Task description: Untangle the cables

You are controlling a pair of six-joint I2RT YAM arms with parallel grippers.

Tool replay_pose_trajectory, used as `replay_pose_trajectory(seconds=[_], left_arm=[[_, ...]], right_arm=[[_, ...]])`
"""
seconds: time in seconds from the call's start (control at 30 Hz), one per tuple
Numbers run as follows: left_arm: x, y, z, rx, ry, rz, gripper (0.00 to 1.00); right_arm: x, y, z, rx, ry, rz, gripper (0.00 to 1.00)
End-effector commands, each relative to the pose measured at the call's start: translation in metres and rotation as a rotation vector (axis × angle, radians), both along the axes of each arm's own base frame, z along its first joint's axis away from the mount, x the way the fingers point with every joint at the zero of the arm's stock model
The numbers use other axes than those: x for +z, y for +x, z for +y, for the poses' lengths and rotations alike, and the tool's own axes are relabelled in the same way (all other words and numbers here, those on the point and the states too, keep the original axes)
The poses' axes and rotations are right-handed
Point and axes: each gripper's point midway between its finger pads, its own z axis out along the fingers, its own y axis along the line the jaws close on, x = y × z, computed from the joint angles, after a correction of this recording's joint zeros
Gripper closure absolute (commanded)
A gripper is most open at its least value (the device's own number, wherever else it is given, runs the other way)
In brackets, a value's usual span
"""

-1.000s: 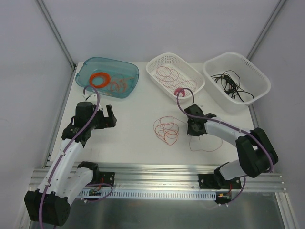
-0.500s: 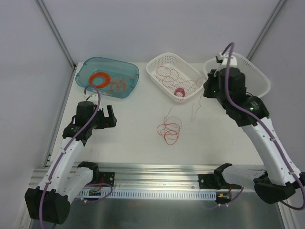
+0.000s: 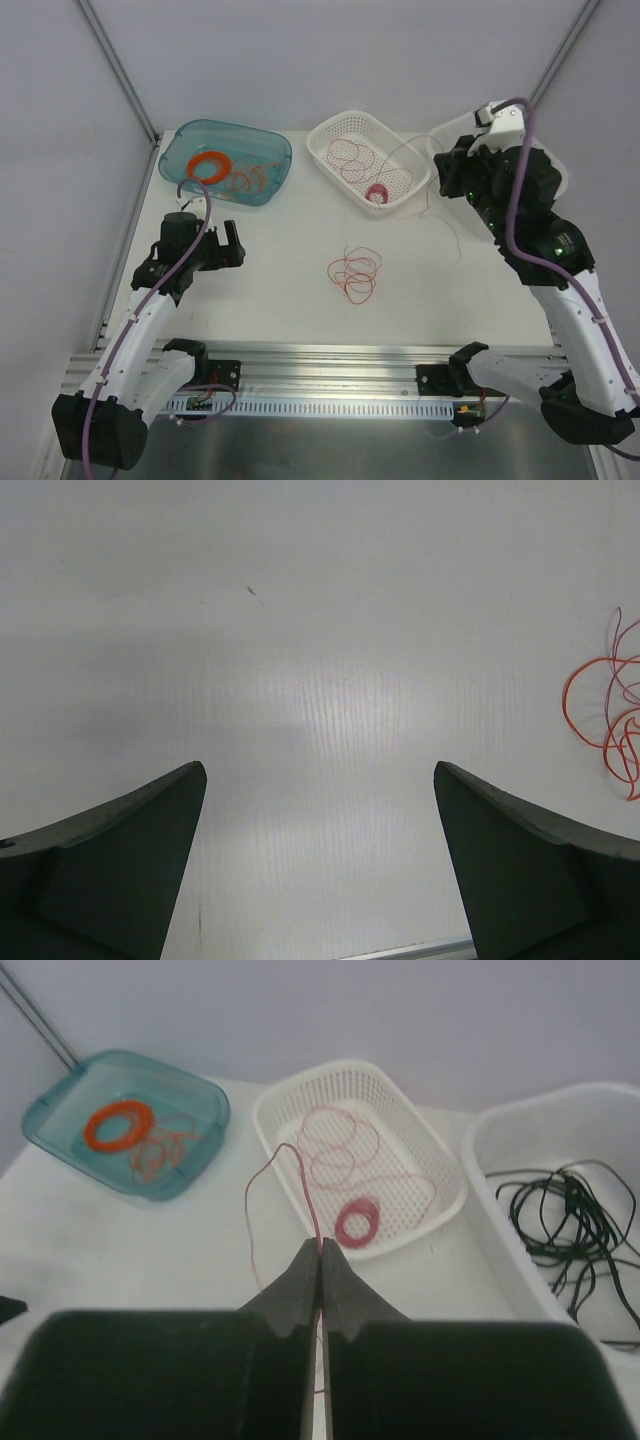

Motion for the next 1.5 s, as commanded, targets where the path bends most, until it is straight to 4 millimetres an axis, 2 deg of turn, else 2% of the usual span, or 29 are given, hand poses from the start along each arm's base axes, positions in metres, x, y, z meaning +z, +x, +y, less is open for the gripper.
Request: replay_pose_trajectory(seconds=[0.0, 0.07, 0.1, 0.2, 0.23, 0.3, 0.33, 0.4, 0.43, 0.47, 0.57, 0.67, 0.77, 0.87, 0.97, 1.0, 1.1, 1.2, 1.3, 1.47], left_arm=[[0.012, 0.008, -0.002, -0.015, -0.004, -0.048, 0.01], [0.011, 0.009, -0.002, -0.018, -0.003, -0.044, 0.01], [0.011, 0.009, -0.002, -0.016, -0.002, -0.044, 0.01], [0.01, 0.009, -0.002, -0.02, -0.005, -0.041, 0.01], [0.011, 0.009, -0.003, -0.02, -0.005, -0.041, 0.01], [0.01, 0.009, -0.004, -0.024, -0.009, -0.035, 0.01], [0.009, 0.009, -0.004, -0.025, -0.012, -0.032, 0.01], [0.009, 0.009, -0.005, -0.03, -0.013, -0.029, 0.01], [0.009, 0.009, -0.005, -0.029, -0.017, -0.03, 0.01], [0.008, 0.009, -0.006, -0.03, -0.017, -0.025, 0.01], [0.008, 0.009, -0.006, -0.031, -0.016, -0.025, 0.01], [0.006, 0.009, -0.006, -0.03, -0.017, -0.019, 0.01], [0.006, 0.009, -0.006, -0.033, -0.017, -0.019, 0.01], [0.005, 0.008, -0.005, -0.031, -0.013, -0.018, 0.01], [0.005, 0.008, -0.004, -0.028, -0.009, -0.019, 0.01], [0.006, 0.009, -0.004, -0.027, -0.011, -0.021, 0.01], [0.006, 0.009, -0.005, -0.029, -0.01, -0.022, 0.01], [0.006, 0.009, -0.004, -0.028, -0.007, -0.021, 0.01], [0.006, 0.009, -0.005, -0.03, -0.009, -0.02, 0.01], [0.004, 0.009, -0.005, -0.031, -0.01, -0.012, 0.01]], right_arm=[[-0.049, 0.014, -0.007, -0.068, -0.05, 0.058, 0.99], [-0.076, 0.015, -0.018, -0.14, -0.056, 0.109, 0.99], [-0.103, 0.013, -0.025, -0.165, -0.073, 0.152, 0.99], [-0.138, 0.006, -0.044, -0.251, -0.057, 0.199, 0.99], [-0.167, 0.003, -0.05, -0.284, -0.063, 0.252, 0.99], [-0.196, -0.002, -0.062, -0.335, -0.054, 0.314, 0.99], [-0.223, -0.008, -0.066, -0.35, -0.066, 0.369, 0.99], [-0.25, -0.015, -0.076, -0.402, -0.059, 0.436, 0.99], [-0.264, -0.019, -0.079, -0.42, -0.059, 0.471, 0.99], [-0.288, -0.026, -0.083, -0.431, -0.079, 0.531, 0.99], [-0.33, -0.035, -0.085, -0.451, -0.064, 0.661, 0.98], [-0.36, -0.039, -0.082, -0.449, -0.07, 0.79, 0.96], [-0.382, -0.04, -0.076, -0.447, -0.079, 0.883, 0.94], [-0.393, -0.035, -0.07, -0.437, -0.06, 0.909, 0.87], [-0.402, -0.03, -0.063, -0.407, -0.068, 0.95, 0.78], [-0.409, -0.031, -0.06, -0.391, -0.077, 0.981, 0.71], [-0.413, -0.026, -0.054, -0.358, -0.091, 1.006, 0.56], [-0.413, -0.023, -0.051, -0.346, -0.09, 1.012, 0.47], [-0.411, -0.02, -0.051, -0.363, -0.072, 1.005, 0.44], [-0.393, -0.01, -0.049, -0.391, -0.02, 0.945, 0.39]])
